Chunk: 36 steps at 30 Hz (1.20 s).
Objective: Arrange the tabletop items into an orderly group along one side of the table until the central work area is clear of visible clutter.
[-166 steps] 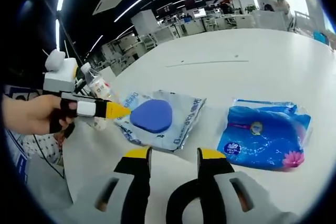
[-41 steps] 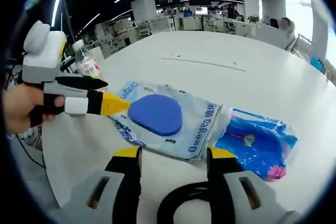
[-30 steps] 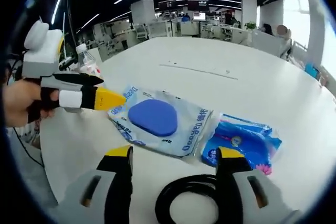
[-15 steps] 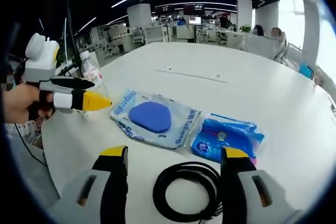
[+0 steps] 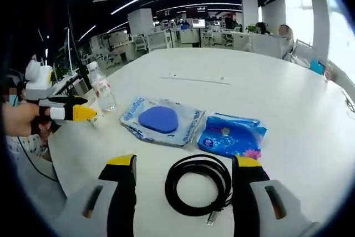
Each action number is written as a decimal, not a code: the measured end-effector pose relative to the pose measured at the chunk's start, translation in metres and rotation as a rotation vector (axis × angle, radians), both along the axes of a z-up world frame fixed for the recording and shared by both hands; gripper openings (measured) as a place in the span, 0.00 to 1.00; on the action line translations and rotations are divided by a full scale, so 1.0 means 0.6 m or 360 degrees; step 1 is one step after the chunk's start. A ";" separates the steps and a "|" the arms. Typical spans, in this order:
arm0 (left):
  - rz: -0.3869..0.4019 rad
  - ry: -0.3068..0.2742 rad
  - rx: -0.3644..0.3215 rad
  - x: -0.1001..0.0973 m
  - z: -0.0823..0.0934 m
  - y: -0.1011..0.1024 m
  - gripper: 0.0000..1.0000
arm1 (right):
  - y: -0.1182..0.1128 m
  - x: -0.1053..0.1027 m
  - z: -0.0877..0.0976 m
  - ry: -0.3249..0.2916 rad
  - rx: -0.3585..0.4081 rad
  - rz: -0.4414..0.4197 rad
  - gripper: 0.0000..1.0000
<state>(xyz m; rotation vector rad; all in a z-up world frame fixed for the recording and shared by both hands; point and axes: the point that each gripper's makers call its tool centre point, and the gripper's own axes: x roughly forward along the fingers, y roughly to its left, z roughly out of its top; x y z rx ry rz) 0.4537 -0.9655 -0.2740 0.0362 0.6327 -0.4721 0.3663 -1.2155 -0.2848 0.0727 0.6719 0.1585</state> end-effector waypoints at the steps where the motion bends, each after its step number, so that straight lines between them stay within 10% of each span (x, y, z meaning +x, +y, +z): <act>1: 0.0002 0.0004 -0.0001 -0.002 -0.001 0.004 0.80 | -0.003 -0.007 0.001 0.0006 0.0010 -0.0015 0.68; 16: 0.0001 0.0045 0.0051 -0.058 -0.027 0.119 0.78 | -0.038 -0.090 -0.008 0.0056 -0.0031 -0.0084 0.66; 36: 0.0011 0.0043 0.0055 -0.003 -0.020 0.114 0.74 | -0.045 -0.138 -0.038 0.0145 0.0008 -0.0148 0.60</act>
